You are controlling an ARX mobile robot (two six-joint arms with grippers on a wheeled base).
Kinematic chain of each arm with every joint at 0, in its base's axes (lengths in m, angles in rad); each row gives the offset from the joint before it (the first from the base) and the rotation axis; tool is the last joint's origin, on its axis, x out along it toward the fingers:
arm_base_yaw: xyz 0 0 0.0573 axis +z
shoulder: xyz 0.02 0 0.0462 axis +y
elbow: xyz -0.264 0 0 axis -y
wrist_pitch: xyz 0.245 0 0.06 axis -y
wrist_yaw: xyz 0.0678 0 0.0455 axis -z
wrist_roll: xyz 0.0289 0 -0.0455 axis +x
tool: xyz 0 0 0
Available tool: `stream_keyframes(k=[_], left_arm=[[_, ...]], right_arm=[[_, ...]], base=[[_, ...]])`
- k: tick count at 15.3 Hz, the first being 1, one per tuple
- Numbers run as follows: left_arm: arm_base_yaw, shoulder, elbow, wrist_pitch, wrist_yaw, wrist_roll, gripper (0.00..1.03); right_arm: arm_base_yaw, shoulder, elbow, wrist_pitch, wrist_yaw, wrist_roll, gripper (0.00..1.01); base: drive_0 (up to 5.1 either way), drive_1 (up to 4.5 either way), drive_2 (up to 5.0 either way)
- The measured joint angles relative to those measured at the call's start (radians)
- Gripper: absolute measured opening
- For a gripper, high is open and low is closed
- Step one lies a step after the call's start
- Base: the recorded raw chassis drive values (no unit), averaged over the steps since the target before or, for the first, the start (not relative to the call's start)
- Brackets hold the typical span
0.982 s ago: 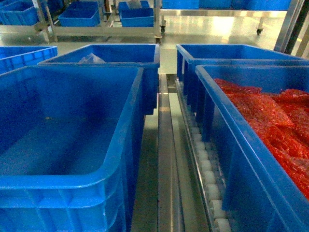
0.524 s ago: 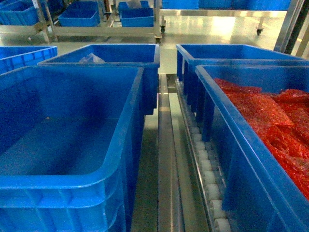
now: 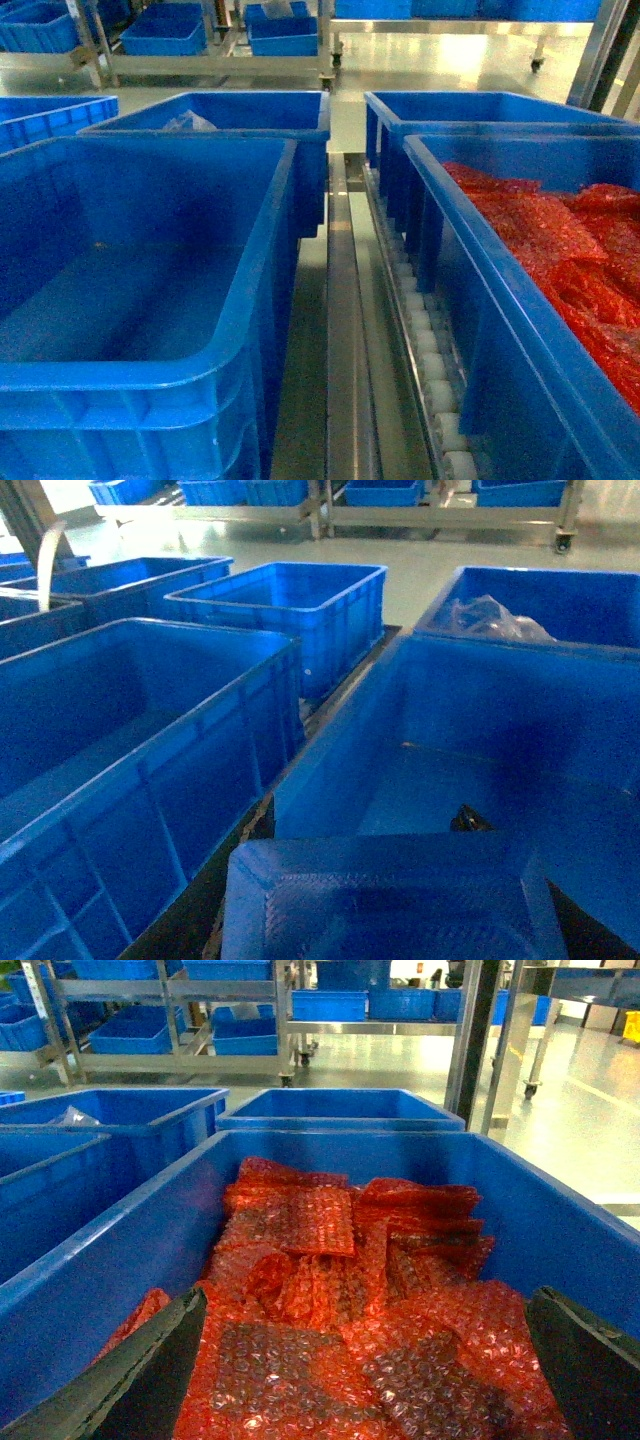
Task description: Pick blue part to blue bin on bottom shelf
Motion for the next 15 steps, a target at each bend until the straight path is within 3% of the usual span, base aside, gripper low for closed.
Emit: stream_keyframes(k=[2,3,5,9,10,11,13,15], left_arm=[[0.004,0.198,0.059,0.199,0.059,0.008,0.43],[0.006,0.352,0.118,0.310,0.123,0.006,0.43],[0.006,0.615,0.207,0.375,0.222,-0.028,0.43],[0.000,0.707,0.235,0.375,0.219,-0.047,0.92],[0.000,0.706,0.237,0.373,0.217,-0.047,1.00],[0.000,0.706,0.237,0.372,0.217,-0.049,0.97],[0.063,0.678,0.092,0.721,0.421,-0.006,0.76],[0.123,0.578,-0.038,0.787,0.498,0.008,0.51]], right_arm=[[0.000,0.000,0.000,0.000,-0.001,0.000,0.98],[0.000,0.000,0.000,0.000,0.000,0.000,0.98],[0.000,0.000,0.000,0.000,0.000,0.000,0.98],[0.000,0.000,0.000,0.000,-0.001,0.000,0.98],[0.000,0.000,0.000,0.000,0.000,0.000,0.98],[0.000,0.000,0.000,0.000,0.000,0.000,0.98],[0.000,0.000,0.000,0.000,0.000,0.000,0.98],[0.000,0.000,0.000,0.000,-0.001,0.000,0.98]], base=[[0.0,0.00,0.0],[0.0,0.00,0.0],[0.0,0.00,0.0],[0.0,0.00,0.0],[0.0,0.00,0.0],[0.0,0.00,0.0],[0.0,0.00,0.0],[0.0,0.00,0.0]])
